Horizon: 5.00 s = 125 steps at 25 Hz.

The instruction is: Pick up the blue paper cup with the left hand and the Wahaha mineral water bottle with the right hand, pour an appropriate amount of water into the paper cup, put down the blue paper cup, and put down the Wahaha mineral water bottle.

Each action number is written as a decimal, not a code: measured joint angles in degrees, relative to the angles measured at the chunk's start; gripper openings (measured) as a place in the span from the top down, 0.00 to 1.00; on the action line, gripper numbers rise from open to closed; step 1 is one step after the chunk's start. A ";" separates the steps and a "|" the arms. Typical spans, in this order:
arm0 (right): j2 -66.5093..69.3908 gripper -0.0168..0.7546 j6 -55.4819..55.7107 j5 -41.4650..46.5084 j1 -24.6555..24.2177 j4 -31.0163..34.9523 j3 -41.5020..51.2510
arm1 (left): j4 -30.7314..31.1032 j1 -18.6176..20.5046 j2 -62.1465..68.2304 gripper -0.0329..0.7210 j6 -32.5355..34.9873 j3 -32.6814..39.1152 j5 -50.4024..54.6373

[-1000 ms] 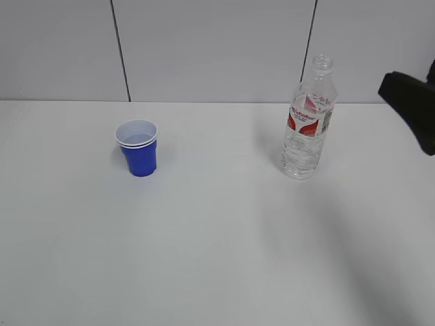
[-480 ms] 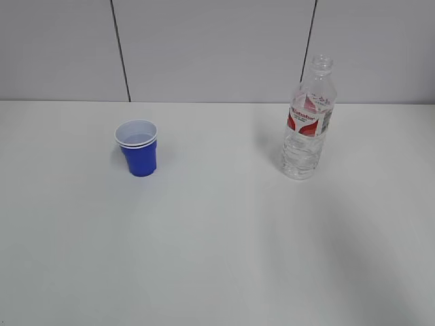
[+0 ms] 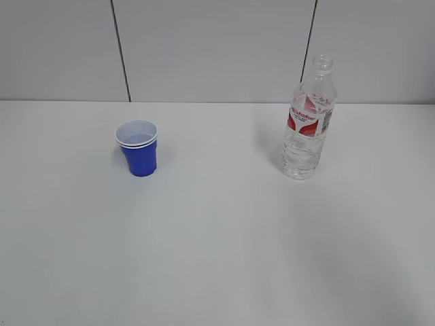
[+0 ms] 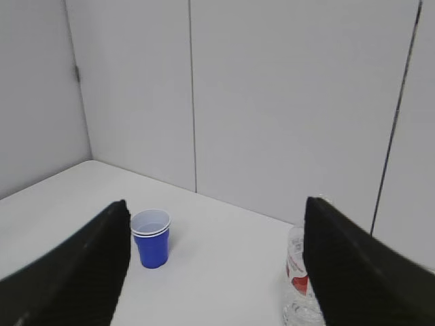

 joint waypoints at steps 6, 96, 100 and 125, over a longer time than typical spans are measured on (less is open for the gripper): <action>0.00 0.22 -0.26 3.96 0.00 -0.02 0.00 | 0.00 0.00 0.00 0.29 0.00 0.00 0.00; -30.77 0.22 -113.33 92.06 0.00 104.49 4.19 | 0.00 0.00 0.00 0.29 0.00 0.05 -0.08; -30.77 0.22 -113.32 92.06 0.00 104.49 4.19 | 0.00 0.00 0.00 0.29 0.00 0.05 -0.08; -30.77 0.22 -113.22 92.06 0.00 104.49 4.19 | 0.00 0.00 0.00 0.29 0.00 0.05 -0.08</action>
